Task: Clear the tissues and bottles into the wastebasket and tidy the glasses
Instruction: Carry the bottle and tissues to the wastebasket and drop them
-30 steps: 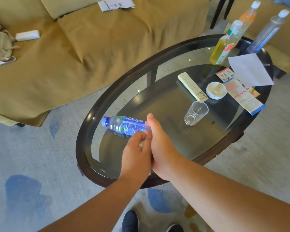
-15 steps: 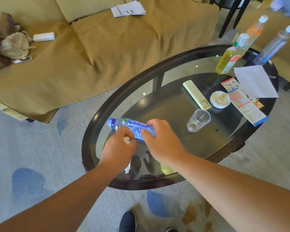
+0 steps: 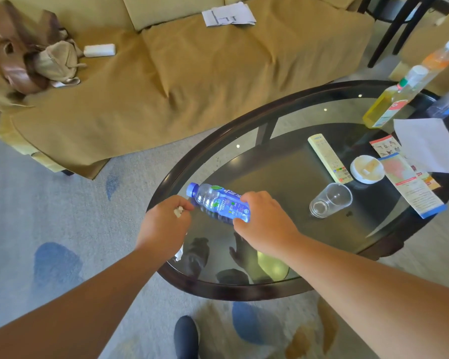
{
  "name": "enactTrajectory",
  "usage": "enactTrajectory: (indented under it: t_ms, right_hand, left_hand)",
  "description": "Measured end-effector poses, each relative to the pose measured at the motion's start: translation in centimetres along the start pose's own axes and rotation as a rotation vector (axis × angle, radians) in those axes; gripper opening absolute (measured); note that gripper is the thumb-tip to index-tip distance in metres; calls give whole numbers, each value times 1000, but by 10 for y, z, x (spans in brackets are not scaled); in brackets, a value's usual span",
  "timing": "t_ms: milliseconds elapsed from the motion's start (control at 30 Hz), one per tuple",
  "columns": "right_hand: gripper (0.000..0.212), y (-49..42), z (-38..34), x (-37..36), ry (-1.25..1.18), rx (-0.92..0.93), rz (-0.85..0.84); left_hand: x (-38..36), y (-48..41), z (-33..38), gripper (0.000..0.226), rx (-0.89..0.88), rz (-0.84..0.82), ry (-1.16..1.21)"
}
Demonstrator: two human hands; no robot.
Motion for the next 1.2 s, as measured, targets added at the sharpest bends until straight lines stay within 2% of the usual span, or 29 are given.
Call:
enactTrajectory:
  t_ms: [167,433,733,867,1033,1200]
  right_hand:
    - [48,-30,-11,-16,132,-10,-43]
    - [71,-82,-22,-52,238,-75,-126]
    - [97,-112,-24,-90,324,-114,-184]
    - [96,-118,-16,-105,344,-134,-182]
    - [78,-120,-13,-109,318,-137,-97]
    - [72,-111,-16,-84,158,-144,-41]
  left_hand:
    - [5,-27,-19,19,13,-19,-26]
    - [-4,-66,-50,18,57,-141,26]
    - [-12,-90,-73,18,89,-201,47]
    - [-22,-91,-78,18,82,-220,33]
    - [-31,-92,-72,18,51,-232,33]
    - [-25,-90,-53,18,34,-196,21]
Point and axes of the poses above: each hand's wrist, its own y-axis away from the middle knuckle, its own x-axis out of the back of the hand, z = x × y, the point moved 10 cm from there along -y, towards the middle knuckle, and after that the axes turned 14 degrees about y, right-handed, at the moved point
